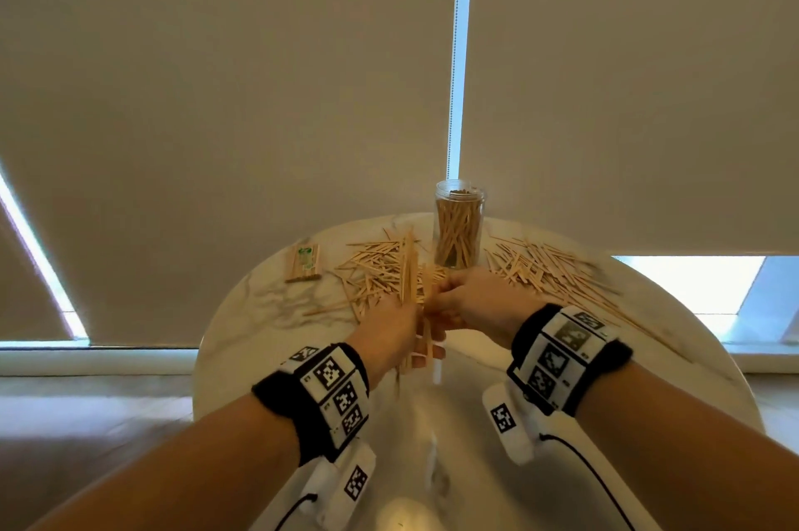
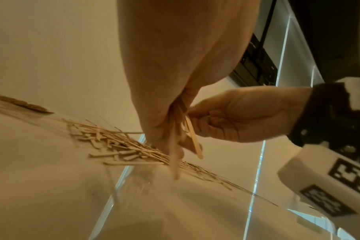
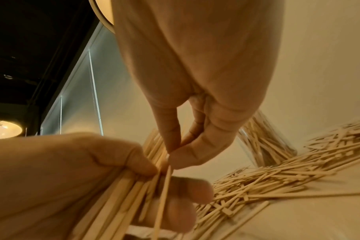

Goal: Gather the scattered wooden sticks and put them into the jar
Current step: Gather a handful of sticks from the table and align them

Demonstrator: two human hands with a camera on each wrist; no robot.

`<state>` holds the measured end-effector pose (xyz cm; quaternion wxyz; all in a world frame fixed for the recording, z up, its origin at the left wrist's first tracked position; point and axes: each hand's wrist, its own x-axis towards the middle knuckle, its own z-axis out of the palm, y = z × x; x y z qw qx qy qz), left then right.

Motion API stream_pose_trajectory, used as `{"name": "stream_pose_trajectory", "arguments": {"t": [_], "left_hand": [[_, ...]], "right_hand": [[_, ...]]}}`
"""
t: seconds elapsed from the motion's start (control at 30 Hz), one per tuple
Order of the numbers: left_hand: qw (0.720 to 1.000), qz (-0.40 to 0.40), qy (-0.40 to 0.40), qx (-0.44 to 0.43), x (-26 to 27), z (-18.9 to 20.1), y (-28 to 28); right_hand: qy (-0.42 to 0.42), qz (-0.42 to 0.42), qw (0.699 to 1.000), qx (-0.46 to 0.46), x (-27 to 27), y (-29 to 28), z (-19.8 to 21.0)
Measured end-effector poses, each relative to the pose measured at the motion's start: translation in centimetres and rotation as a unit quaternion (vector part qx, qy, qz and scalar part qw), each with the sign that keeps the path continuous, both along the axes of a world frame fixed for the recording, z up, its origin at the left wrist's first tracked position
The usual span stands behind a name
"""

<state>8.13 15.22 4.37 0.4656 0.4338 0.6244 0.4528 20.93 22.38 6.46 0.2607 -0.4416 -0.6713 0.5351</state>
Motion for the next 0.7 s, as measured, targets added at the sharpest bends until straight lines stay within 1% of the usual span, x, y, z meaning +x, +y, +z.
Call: {"name": "stream_pose_trajectory", "arguments": {"t": [0.07, 0.13, 0.23, 0.27, 0.33, 0.4, 0.43, 0.47, 0.53, 0.6, 0.63, 0.7], "left_hand": [[1.0, 0.017, -0.02, 0.016, 0.4, 0.0, 0.1], [0.998, 0.031, -0.05, 0.018, 0.7, 0.0, 0.2], [0.999, 0.016, -0.043, 0.016, 0.8, 0.0, 0.5], [0.999, 0.012, -0.039, 0.012, 0.8, 0.0, 0.6], [1.0, 0.005, -0.031, -0.003, 0.7, 0.2, 0.9], [0.999, -0.025, 0.0, -0.021, 0.6, 0.5, 0.9], [0.998, -0.049, 0.019, -0.025, 0.6, 0.6, 0.9], [0.997, -0.074, 0.031, -0.022, 0.8, 0.7, 0.8], [0.993, -0.109, 0.038, -0.006, 1.2, 0.7, 0.5], [0.989, -0.137, 0.052, 0.017, 1.4, 0.5, 0.3], [0.986, -0.147, 0.067, 0.034, 1.5, 0.4, 0.3], [0.982, -0.155, 0.093, 0.06, 1.5, 0.3, 0.4]], "right_hand": [[0.0, -0.013, 1.0, 0.019, -0.2, 0.1, 0.0], [-0.018, -0.016, 0.999, 0.048, 0.0, 0.2, 0.0], [-0.06, -0.005, 0.993, 0.097, 0.4, 0.5, 0.2], [-0.057, -0.009, 0.994, 0.097, 0.4, 0.6, 0.3], [-0.01, -0.037, 0.997, 0.071, 0.4, 1.1, 0.8], [0.056, -0.075, 0.994, 0.059, 0.5, 1.8, 1.6], [0.074, -0.081, 0.991, 0.072, 0.6, 2.0, 2.0], [0.069, -0.078, 0.99, 0.097, 0.6, 2.0, 2.4], [0.022, -0.061, 0.989, 0.132, 0.8, 1.7, 3.1], [0.013, -0.045, 0.991, 0.123, 0.9, 1.6, 3.3], [0.016, -0.05, 0.99, 0.127, 1.1, 1.5, 3.3], [0.0, -0.069, 0.983, 0.169, 1.5, 1.5, 3.4]]}}
